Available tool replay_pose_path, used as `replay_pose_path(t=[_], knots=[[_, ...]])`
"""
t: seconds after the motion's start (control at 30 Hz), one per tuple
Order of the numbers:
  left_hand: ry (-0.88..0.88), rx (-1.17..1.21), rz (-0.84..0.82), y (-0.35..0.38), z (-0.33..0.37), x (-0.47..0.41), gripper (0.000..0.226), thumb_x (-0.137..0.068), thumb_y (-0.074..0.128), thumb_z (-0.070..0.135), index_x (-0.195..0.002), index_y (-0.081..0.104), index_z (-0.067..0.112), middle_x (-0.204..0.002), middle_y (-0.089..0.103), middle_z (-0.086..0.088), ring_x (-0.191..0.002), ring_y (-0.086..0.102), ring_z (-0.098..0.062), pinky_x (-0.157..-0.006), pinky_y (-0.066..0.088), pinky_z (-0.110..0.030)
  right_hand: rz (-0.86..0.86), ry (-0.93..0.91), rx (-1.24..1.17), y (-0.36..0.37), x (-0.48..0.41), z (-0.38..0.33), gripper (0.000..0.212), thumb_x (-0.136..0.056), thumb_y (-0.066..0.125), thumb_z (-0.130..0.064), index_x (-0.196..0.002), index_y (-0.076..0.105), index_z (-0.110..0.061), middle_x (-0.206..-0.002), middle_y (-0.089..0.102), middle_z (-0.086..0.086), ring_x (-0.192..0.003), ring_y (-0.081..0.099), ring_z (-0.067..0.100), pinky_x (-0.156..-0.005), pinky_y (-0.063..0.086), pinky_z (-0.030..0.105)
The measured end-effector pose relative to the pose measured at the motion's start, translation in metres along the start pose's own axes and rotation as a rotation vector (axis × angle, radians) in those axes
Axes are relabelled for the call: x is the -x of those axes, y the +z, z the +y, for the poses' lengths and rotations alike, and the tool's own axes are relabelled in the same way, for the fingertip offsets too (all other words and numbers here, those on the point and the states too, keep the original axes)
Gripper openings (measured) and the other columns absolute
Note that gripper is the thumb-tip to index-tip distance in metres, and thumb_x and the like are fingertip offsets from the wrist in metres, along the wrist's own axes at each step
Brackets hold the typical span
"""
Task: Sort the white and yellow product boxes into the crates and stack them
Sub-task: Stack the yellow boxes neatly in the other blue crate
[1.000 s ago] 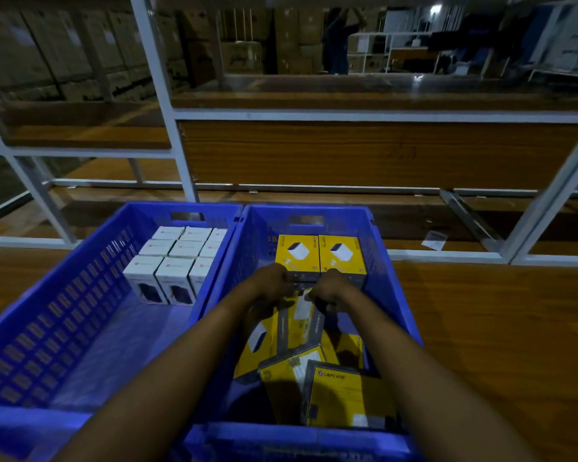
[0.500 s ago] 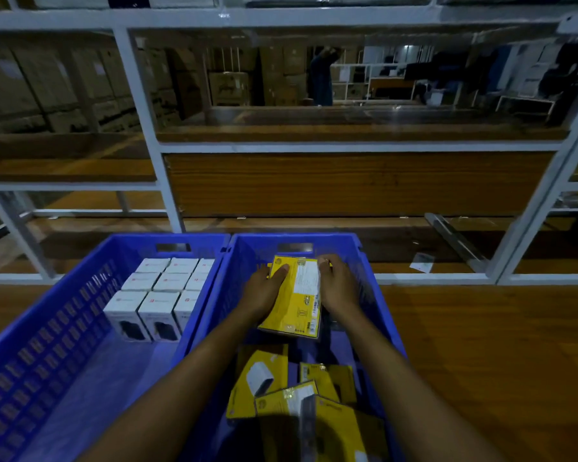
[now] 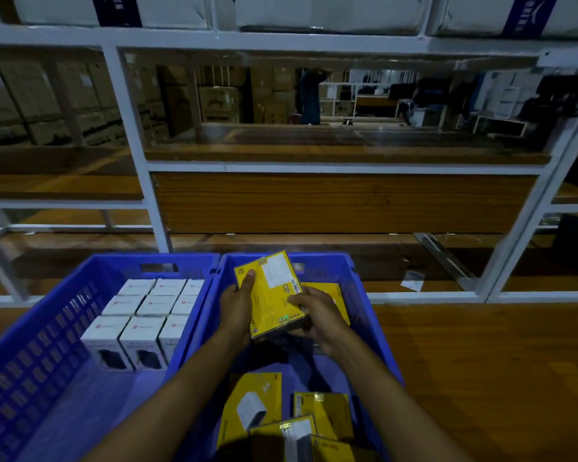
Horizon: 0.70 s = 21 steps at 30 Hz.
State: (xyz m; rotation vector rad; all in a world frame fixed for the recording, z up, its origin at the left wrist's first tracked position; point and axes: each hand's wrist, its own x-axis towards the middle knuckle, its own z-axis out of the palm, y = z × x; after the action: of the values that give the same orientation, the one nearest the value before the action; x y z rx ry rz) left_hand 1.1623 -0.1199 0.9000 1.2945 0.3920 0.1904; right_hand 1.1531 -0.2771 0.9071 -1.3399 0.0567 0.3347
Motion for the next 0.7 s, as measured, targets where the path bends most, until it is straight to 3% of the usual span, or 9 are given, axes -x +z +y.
replay_pose_path(t=[0.1, 0.27, 0.43, 0.57, 0.7], knots=[[0.001, 0.023, -0.101, 0.005, 0.001, 0.006, 0.036, -0.099, 0.055, 0.036, -0.121, 0.062, 0.009, -0.111, 0.071, -0.016, -0.094, 0.070, -0.034, -0.076, 0.058, -0.045, 0.062, -0.025, -0.041, -0.003, 0.001, 0.000, 0.013, -0.089, 0.062, -0.013, -0.100, 0.067, -0.011, -0.100, 0.073, 0.011, -0.099, 0.069, 0.032, -0.074, 0.058, 0.041], [0.106, -0.044, -0.244, 0.008, 0.001, 0.016, 0.030, -0.099, 0.054, 0.023, -0.127, 0.060, 0.011, -0.115, 0.071, -0.013, -0.098, 0.071, -0.027, -0.078, 0.058, -0.039, 0.176, -0.004, -0.143, -0.006, -0.002, -0.001, 0.016, -0.086, 0.062, -0.013, -0.098, 0.071, -0.009, -0.100, 0.075, 0.014, -0.101, 0.069, 0.035, -0.089, 0.055, 0.053], [0.236, -0.146, -0.288, 0.011, -0.001, 0.022, 0.040, -0.098, 0.057, 0.019, -0.136, 0.050, 0.024, -0.114, 0.071, -0.001, -0.096, 0.072, -0.017, -0.073, 0.060, -0.029, 0.242, -0.027, -0.160, -0.008, -0.001, -0.005, 0.014, -0.086, 0.061, -0.013, -0.096, 0.071, -0.011, -0.101, 0.075, 0.017, -0.097, 0.071, 0.036, -0.085, 0.056, 0.052], [0.244, -0.198, -0.266, 0.009, -0.001, 0.020, 0.044, -0.098, 0.056, 0.019, -0.142, 0.049, 0.024, -0.116, 0.071, -0.003, -0.100, 0.071, -0.021, -0.085, 0.059, -0.045, 0.279, -0.200, -0.009, -0.007, 0.003, -0.007, 0.013, -0.091, 0.061, -0.012, -0.099, 0.068, -0.019, -0.099, 0.075, 0.007, -0.091, 0.072, 0.027, -0.079, 0.059, 0.044], [0.222, -0.182, -0.342, 0.009, 0.005, 0.024, 0.031, -0.102, 0.048, 0.030, -0.131, 0.059, 0.028, -0.116, 0.072, 0.002, -0.104, 0.070, -0.019, -0.085, 0.059, -0.040, 0.359, -0.431, 0.282, -0.005, 0.001, 0.000, 0.036, -0.088, 0.071, -0.018, -0.122, 0.062, -0.022, -0.111, 0.071, -0.001, -0.101, 0.068, 0.019, -0.084, 0.059, 0.043]])
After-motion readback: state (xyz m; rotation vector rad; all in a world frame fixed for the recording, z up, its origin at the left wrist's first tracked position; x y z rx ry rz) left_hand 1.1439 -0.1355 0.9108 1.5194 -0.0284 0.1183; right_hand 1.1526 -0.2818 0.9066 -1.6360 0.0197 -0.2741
